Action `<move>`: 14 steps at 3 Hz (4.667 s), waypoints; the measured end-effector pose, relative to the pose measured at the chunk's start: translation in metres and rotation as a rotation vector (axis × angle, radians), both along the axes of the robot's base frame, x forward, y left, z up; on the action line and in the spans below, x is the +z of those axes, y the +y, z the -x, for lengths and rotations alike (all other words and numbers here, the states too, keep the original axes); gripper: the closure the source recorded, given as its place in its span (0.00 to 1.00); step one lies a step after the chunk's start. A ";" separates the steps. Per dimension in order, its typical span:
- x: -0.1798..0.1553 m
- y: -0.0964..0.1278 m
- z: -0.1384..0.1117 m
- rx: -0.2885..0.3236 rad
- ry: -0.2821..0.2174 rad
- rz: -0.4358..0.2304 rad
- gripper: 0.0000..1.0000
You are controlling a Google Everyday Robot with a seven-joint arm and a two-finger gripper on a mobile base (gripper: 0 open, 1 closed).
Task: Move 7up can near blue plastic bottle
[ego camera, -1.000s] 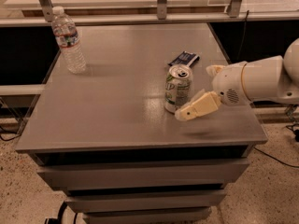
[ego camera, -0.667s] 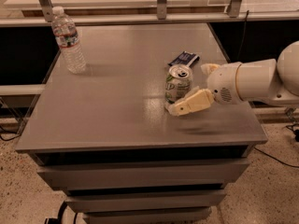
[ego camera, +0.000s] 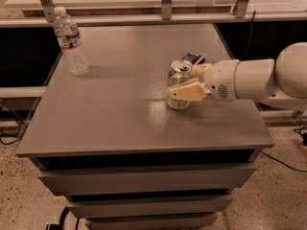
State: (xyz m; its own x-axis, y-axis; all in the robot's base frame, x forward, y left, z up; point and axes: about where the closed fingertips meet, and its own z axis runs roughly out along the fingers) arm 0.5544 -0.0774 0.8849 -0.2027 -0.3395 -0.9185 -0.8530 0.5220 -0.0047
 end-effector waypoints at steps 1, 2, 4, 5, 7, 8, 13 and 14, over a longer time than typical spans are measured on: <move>0.009 0.013 -0.005 0.036 -0.017 -0.046 0.64; 0.026 0.027 -0.012 0.073 -0.047 -0.088 0.87; 0.069 0.090 -0.034 0.183 -0.105 -0.100 1.00; 0.069 0.096 -0.038 0.185 -0.116 -0.100 1.00; 0.048 0.141 -0.074 0.216 -0.101 -0.127 1.00; 0.046 0.169 -0.091 0.252 -0.107 -0.144 1.00; 0.027 0.250 -0.110 0.378 -0.082 -0.054 0.45; 0.018 0.252 -0.110 0.388 -0.063 -0.038 0.22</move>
Offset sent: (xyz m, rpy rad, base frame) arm 0.0210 0.0383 0.0483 0.1421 -0.0857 0.1107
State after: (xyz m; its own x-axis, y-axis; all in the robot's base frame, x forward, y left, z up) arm 0.6645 0.1750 0.9025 -0.0090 -0.3449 -0.9386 -0.9855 0.1619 -0.0500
